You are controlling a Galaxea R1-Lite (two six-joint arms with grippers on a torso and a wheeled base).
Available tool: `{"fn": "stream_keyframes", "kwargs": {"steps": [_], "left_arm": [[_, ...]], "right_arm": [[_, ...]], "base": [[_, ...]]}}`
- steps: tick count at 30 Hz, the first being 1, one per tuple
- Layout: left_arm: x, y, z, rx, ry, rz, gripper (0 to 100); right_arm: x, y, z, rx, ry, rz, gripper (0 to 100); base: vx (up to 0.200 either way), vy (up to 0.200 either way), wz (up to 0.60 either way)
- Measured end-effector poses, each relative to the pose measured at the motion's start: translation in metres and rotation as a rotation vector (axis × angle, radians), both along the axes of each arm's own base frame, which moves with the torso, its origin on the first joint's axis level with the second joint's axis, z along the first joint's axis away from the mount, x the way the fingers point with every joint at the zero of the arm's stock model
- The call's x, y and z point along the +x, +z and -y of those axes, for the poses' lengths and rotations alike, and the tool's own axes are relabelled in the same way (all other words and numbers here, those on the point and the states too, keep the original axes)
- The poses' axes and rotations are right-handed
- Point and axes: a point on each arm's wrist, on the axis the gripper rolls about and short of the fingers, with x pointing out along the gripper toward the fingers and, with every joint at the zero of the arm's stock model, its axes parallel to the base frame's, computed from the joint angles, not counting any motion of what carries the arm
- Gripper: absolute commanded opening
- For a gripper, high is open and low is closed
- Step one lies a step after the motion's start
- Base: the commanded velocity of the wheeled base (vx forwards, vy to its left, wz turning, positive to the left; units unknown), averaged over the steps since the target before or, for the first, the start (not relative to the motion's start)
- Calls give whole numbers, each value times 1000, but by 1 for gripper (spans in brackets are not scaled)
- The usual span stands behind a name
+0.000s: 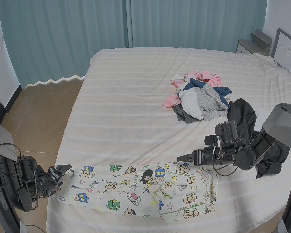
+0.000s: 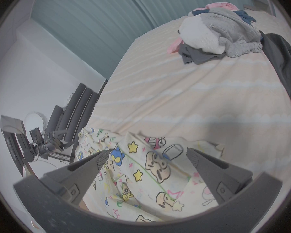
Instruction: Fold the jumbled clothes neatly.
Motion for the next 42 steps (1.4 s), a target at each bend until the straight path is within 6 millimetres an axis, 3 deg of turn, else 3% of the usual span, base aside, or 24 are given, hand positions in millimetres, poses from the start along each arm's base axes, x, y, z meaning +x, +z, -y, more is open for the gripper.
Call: {"fn": "stream_keyframes", "kwargs": {"steps": [12,21,29,42], "left_arm": [[0,0,0,0,-1,0,100],[0,0,1,0,-3,-1,100],[0,0,1,1,-3,0,100],[0,0,0,1,-2,0,100]], "right_arm": [[4,-3,1,26,-18,-27,100],[-4,-8,-16,56,-1,-73,100],[5,-15,-22,74,-8,1,100],[10,-42,-17,16,-66,-31,100]], "base": [[0,0,0],[0,0,0],[0,0,0],[0,0,0]]}}
